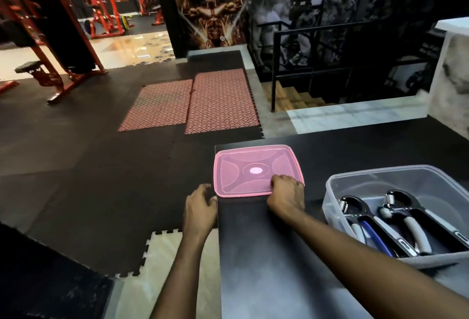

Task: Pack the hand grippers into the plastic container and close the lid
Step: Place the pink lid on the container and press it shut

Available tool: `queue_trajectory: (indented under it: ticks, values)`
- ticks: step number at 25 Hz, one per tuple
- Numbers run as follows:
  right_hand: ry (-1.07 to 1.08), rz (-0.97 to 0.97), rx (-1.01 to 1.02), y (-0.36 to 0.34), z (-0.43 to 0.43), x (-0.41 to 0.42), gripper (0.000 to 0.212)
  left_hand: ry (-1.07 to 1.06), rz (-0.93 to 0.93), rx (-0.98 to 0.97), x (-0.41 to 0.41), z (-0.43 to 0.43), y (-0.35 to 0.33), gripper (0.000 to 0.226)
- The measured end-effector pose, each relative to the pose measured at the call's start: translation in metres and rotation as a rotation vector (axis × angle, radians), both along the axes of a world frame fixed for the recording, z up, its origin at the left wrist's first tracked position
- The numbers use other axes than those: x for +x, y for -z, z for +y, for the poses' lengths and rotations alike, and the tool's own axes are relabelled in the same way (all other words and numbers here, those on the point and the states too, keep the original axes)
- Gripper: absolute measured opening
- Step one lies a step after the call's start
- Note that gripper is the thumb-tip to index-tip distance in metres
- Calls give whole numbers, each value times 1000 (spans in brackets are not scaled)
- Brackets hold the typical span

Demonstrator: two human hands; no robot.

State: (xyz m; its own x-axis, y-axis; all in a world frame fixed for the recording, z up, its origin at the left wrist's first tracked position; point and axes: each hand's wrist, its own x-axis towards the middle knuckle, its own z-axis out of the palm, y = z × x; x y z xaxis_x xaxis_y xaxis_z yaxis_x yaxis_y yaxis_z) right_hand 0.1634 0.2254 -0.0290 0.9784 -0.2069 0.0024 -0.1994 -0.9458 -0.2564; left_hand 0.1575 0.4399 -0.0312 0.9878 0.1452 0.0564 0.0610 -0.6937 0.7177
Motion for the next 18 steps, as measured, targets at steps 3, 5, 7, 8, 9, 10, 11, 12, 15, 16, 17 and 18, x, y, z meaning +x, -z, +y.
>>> queue_trajectory:
  ticks: [3, 5, 7, 8, 9, 10, 11, 12, 15, 16, 17, 18]
  values:
    - [-46, -117, 21, 14, -5, 1, 26, 23, 33, -19, 4, 4, 8, 50]
    - [-83, -241, 68, 12, -7, 7, 25, 35, 33, -41, 9, 8, 8, 64]
    - [-112, -416, 144, -2, -8, 16, 22, 53, -4, -69, 18, 12, 0, 79]
    - [-127, -502, 182, -14, -10, 21, 21, 62, -43, -77, 22, 13, -6, 84]
    - [-143, -572, 209, -28, -14, 25, 19, 69, -96, -86, 27, 13, -14, 86]
    - [-157, -624, 230, -42, -18, 27, 19, 76, -169, -94, 32, 12, -22, 85]
    - [-173, -653, 259, -56, -24, 30, 19, 76, -247, -102, 36, 9, -31, 81]
    - [-193, -662, 296, -71, -30, 30, 19, 69, -314, -115, 38, 6, -40, 75]
    - [-241, -615, 415, -106, -52, 24, 18, 60, -451, -177, 40, -10, -67, 41]
    - [-246, -608, 440, -115, -61, 22, 18, 56, -489, -202, 38, -18, -75, 31]
    - [-245, -627, 449, -122, -71, 21, 17, 48, -523, -226, 35, -27, -81, 26]
    - [-233, -661, 455, -123, -82, 21, 16, 34, -553, -246, 31, -38, -89, 24]
